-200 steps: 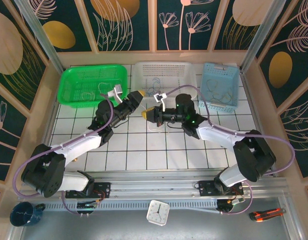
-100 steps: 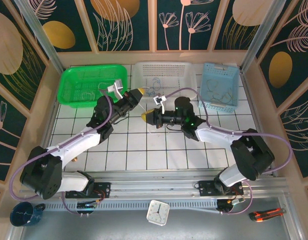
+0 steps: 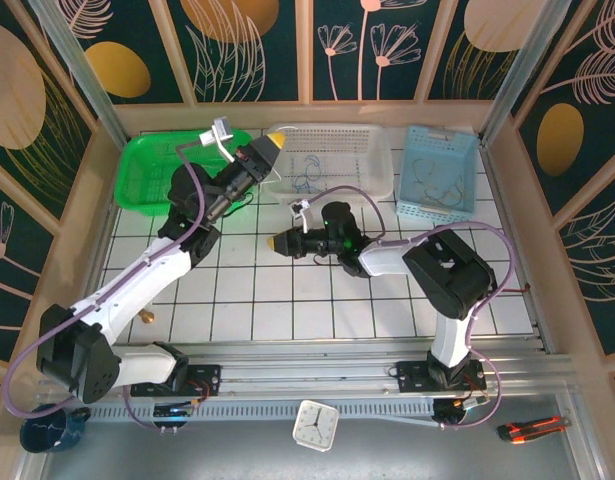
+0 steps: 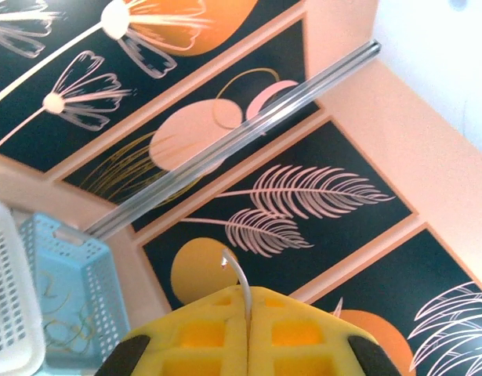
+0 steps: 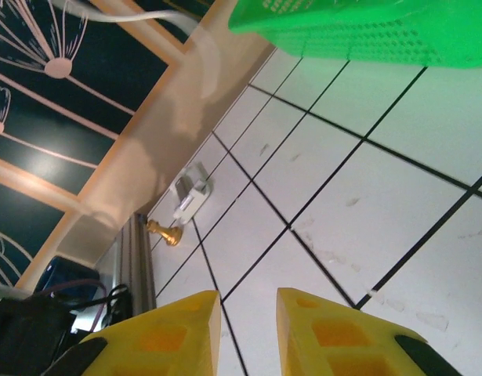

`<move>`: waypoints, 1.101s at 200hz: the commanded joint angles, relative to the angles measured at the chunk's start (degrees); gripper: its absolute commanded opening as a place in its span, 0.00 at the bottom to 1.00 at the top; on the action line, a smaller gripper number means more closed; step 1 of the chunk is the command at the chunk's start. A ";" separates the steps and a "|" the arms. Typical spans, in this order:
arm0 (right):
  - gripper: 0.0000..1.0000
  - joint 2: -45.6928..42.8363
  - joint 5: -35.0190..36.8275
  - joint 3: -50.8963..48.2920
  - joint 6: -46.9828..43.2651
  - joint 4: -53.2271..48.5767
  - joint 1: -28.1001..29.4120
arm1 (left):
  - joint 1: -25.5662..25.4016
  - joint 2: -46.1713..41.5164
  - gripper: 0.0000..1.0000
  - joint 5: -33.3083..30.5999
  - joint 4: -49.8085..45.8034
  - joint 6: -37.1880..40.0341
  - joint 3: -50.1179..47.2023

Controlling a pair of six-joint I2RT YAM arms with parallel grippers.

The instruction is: Untangle the cables

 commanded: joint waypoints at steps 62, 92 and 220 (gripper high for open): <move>0.23 -3.01 3.39 -2.26 1.04 4.01 0.13 | 4.71 -0.03 0.00 -5.78 -16.30 16.06 14.71; 0.25 -7.46 4.98 -4.62 -0.45 0.45 0.00 | 10.56 1.55 0.00 -7.50 -17.49 18.64 16.83; 0.36 -28.07 17.39 -7.14 -7.07 -23.24 -2.65 | 28.83 17.25 0.00 -14.69 -18.68 24.87 22.69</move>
